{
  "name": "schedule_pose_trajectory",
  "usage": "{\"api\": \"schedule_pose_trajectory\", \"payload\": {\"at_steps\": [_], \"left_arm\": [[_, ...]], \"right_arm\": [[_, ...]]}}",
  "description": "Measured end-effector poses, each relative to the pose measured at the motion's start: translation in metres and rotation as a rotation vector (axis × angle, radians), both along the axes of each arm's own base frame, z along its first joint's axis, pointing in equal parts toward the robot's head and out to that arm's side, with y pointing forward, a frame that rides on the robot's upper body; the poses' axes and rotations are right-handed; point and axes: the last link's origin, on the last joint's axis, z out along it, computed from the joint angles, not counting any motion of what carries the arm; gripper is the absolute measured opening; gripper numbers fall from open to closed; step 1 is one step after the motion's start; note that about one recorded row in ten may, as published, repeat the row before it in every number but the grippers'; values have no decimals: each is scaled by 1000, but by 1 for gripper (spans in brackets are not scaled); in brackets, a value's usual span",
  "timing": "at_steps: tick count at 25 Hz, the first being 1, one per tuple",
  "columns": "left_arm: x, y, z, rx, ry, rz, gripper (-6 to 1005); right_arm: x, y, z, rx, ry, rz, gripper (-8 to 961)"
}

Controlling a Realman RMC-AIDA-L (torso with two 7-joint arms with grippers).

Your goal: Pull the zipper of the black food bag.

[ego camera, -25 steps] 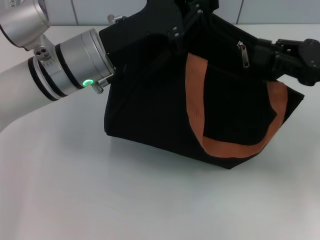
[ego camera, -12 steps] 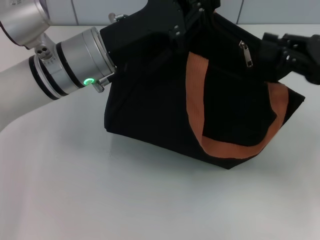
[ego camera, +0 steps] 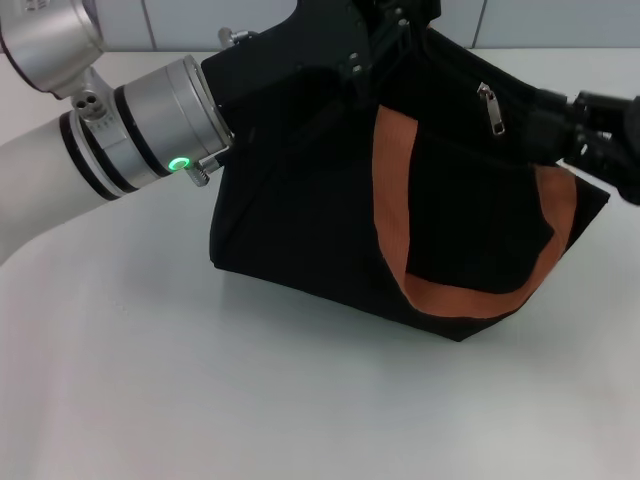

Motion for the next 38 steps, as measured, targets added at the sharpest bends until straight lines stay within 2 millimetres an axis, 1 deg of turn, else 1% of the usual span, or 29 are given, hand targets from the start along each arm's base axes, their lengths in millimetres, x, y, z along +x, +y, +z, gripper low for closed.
{"api": "schedule_pose_trajectory", "payload": {"at_steps": [1,6,13,15,16,19,28,36,38], "left_arm": [[-1,1,-1,3,5,8,25],[-1,2,-1,1,10,12,25],[1,1,-1,-3,6,5,25],[1,1,-1,-5,6,3,25],[2,1,-1,-6,5,1,25],[5,0,-2,-9,-7,-4,25],[12,-2,-3,-8,-7,-32,25],[12,-1,-4,-5,-4,-26,26],[12,-1,-4,-4,-3,-25,26]], "right_arm": [[3,-4,-2,-8,5,-7,259],[8,-2,-4,-3,9,-48,259],[6,3,-7,-10,10,-60,258],[4,5,-10,-30,11,-63,258],[1,6,-12,-68,12,-68,258],[0,7,-14,-91,7,-79,258],[4,13,-14,-89,8,-147,258],[-9,16,-22,-140,-16,-89,257],[-9,16,-22,-139,-15,-90,257]]}}
